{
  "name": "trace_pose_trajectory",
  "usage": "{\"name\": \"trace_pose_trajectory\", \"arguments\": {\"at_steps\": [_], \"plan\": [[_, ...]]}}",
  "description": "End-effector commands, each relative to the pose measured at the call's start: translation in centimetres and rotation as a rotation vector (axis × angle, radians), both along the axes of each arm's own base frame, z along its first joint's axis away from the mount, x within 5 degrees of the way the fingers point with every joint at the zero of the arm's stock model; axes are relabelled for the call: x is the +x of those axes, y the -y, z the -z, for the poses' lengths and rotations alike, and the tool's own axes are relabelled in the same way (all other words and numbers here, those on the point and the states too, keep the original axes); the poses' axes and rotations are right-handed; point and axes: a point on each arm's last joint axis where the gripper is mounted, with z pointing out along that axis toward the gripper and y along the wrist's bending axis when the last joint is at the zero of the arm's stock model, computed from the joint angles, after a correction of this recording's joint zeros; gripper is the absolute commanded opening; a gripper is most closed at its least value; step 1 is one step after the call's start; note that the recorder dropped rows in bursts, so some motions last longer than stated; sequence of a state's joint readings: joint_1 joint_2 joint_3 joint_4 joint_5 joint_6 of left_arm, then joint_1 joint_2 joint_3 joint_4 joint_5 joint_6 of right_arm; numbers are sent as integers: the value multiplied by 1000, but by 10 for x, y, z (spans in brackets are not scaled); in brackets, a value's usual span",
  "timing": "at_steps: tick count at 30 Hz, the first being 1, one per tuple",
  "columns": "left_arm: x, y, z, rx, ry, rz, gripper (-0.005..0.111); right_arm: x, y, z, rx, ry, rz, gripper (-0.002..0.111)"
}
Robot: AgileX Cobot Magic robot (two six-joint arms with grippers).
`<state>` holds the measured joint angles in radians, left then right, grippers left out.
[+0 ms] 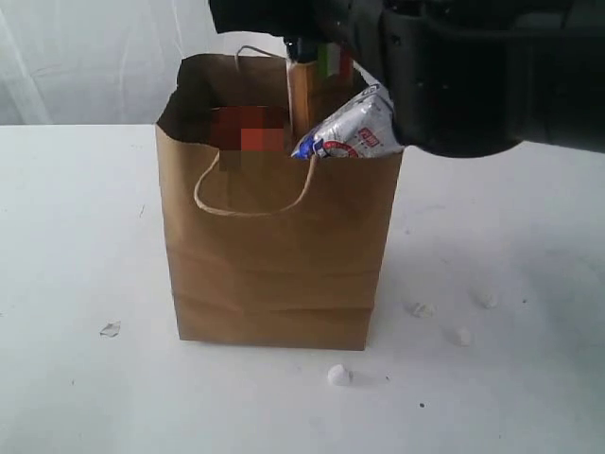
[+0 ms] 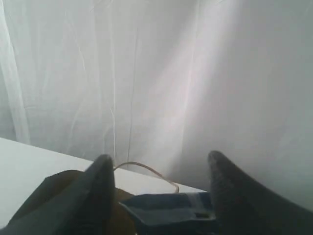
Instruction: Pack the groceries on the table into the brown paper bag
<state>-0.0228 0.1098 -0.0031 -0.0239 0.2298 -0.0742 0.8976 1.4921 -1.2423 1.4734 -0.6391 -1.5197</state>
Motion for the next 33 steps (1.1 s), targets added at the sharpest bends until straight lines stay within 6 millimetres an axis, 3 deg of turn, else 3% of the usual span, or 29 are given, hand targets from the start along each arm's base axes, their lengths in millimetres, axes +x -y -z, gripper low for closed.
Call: {"name": "trace_pose_trajectory", "arguments": {"at_steps": [1,15,18,19,21,24,26,28,33], "plan": [[0,0,1,-12,-2,-2,0,-2,3,-7,7,18,-7,52],[0,0,1,-12,-2,-2,0,-2,5,-8,7,23,11,34],[0,0,1,-12,-2,-2,0,-5,17,-16,15,45,93,20],[0,0,1,-12,-2,-2,0,-8,30,-22,-36,56,175,8],[0,0,1,-12,-2,-2,0,-17,58,-31,-131,25,348,0],[0,0,1,-12,-2,-2,0,-34,94,-39,-358,-84,508,0],[0,0,1,-12,-2,-2,0,-38,113,-40,-349,-94,572,0],[0,0,1,-12,-2,-2,0,-42,133,-30,-371,-114,618,0],[0,0,1,-12,-2,-2,0,-39,189,28,-494,-227,694,0]]}}
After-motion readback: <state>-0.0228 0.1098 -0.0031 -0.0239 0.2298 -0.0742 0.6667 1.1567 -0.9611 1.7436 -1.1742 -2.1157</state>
